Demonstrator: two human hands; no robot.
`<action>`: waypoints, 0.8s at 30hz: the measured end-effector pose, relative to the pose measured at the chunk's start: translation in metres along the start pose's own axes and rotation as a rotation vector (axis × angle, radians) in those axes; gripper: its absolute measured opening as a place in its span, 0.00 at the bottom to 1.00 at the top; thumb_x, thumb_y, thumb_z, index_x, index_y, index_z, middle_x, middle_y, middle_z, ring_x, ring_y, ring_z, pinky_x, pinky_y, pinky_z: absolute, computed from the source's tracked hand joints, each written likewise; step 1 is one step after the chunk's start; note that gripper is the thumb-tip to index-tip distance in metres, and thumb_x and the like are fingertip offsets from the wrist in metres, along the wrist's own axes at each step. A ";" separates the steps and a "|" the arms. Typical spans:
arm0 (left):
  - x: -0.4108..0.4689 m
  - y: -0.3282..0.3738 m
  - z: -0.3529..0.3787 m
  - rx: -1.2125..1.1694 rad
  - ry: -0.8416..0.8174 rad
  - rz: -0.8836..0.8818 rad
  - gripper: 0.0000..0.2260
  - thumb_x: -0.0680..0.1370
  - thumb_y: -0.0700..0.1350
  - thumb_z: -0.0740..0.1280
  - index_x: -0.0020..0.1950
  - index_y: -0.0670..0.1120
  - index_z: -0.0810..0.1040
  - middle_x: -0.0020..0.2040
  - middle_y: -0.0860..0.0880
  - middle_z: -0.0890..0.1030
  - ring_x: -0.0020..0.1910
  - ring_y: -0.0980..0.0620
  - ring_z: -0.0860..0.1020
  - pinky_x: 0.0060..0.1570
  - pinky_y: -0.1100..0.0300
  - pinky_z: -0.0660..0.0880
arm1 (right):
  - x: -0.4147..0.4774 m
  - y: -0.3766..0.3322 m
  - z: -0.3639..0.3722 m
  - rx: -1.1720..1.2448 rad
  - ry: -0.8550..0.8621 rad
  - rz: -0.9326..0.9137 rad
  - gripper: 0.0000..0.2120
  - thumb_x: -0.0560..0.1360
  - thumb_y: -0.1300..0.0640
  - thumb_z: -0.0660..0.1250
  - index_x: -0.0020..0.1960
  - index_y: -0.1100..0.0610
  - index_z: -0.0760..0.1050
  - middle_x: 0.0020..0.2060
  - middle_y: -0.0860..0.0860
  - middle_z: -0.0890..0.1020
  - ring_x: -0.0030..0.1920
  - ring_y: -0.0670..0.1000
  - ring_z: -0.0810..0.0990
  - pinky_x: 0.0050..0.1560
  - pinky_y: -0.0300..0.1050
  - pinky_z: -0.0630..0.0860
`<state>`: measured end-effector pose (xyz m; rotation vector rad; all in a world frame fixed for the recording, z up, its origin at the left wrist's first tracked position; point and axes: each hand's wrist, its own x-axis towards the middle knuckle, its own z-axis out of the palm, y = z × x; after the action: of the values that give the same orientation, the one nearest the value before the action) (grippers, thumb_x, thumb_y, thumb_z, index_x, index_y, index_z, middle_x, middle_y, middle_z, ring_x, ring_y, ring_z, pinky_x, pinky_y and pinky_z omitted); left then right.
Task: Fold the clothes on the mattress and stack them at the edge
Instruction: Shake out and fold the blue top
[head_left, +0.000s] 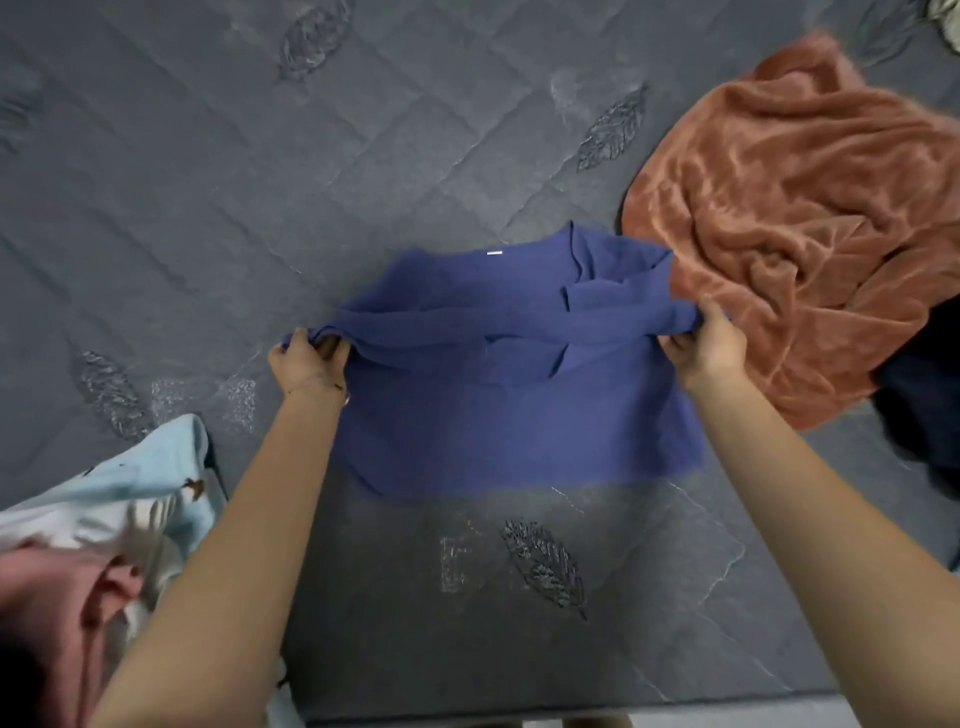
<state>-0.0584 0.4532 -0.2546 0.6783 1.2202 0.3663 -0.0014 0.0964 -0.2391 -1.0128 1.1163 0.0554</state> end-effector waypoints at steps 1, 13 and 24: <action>0.004 0.000 0.008 -0.008 0.003 -0.006 0.05 0.82 0.32 0.54 0.51 0.41 0.67 0.41 0.43 0.73 0.37 0.49 0.75 0.37 0.55 0.78 | 0.003 -0.001 0.007 0.010 0.008 -0.006 0.07 0.80 0.59 0.61 0.43 0.56 0.71 0.34 0.51 0.80 0.34 0.49 0.79 0.35 0.42 0.78; 0.041 -0.012 0.058 0.224 -0.056 0.116 0.09 0.84 0.39 0.50 0.63 0.44 0.64 0.69 0.43 0.68 0.68 0.48 0.70 0.65 0.56 0.70 | 0.044 -0.017 0.058 -0.089 -0.181 -0.083 0.15 0.82 0.61 0.56 0.69 0.63 0.64 0.59 0.58 0.73 0.63 0.55 0.75 0.64 0.46 0.73; 0.002 -0.079 0.025 1.588 -0.715 1.005 0.18 0.76 0.36 0.68 0.66 0.41 0.75 0.48 0.41 0.76 0.45 0.43 0.74 0.49 0.48 0.74 | 0.041 0.020 0.035 -1.249 -0.262 -0.861 0.20 0.73 0.60 0.70 0.64 0.57 0.72 0.55 0.55 0.73 0.49 0.55 0.76 0.54 0.50 0.74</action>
<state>-0.0414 0.3879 -0.3034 2.5394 0.1456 -0.1576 0.0338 0.1147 -0.2811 -2.4441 0.2207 0.1958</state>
